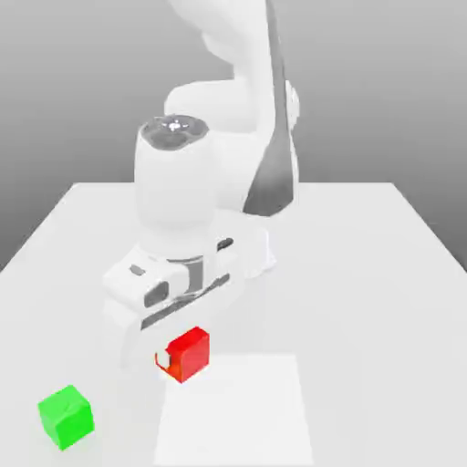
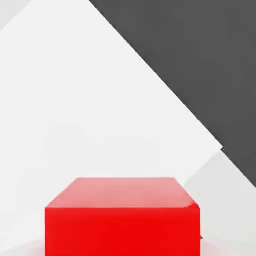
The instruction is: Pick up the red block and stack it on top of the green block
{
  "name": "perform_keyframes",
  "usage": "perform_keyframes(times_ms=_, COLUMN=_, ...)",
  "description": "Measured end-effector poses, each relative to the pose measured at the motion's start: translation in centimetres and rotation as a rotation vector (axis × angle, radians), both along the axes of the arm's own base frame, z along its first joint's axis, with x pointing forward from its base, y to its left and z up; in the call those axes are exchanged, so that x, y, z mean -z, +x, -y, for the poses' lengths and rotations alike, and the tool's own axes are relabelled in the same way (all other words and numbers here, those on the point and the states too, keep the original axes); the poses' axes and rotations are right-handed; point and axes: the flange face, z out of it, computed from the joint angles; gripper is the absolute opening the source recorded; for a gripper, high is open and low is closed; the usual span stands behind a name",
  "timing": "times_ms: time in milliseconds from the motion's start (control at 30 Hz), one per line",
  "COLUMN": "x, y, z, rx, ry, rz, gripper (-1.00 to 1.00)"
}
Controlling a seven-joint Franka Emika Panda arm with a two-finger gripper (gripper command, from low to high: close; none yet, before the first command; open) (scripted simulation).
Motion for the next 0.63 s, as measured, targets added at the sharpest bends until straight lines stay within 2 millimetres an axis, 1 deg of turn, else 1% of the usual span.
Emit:
perform_keyframes(times_ms=167, x=-0.7, y=0.9, z=5.8, rx=0.172, ry=0.007, rz=0.002, gripper=-1.00)
perform_keyframes(times_ms=333, x=-1.1, y=0.9, z=11.7, rx=0.338, ry=0.024, rz=0.005, gripper=-1.00)
perform_keyframes(times_ms=400, x=0.2, y=1.0, z=12.5, rx=0.359, ry=0.025, rz=0.008, gripper=-1.00)
perform_keyframes(times_ms=500, x=3.6, y=1.0, z=12.8, rx=0.366, ry=0.026, rz=0.008, gripper=-1.00)
perform_keyframes(times_ms=533, x=4.6, y=0.9, z=12.8, rx=0.367, ry=0.027, rz=0.007, gripper=1.00)
perform_keyframes(times_ms=633, x=4.6, y=0.9, z=12.8, rx=0.367, ry=0.027, rz=0.007, gripper=1.00)
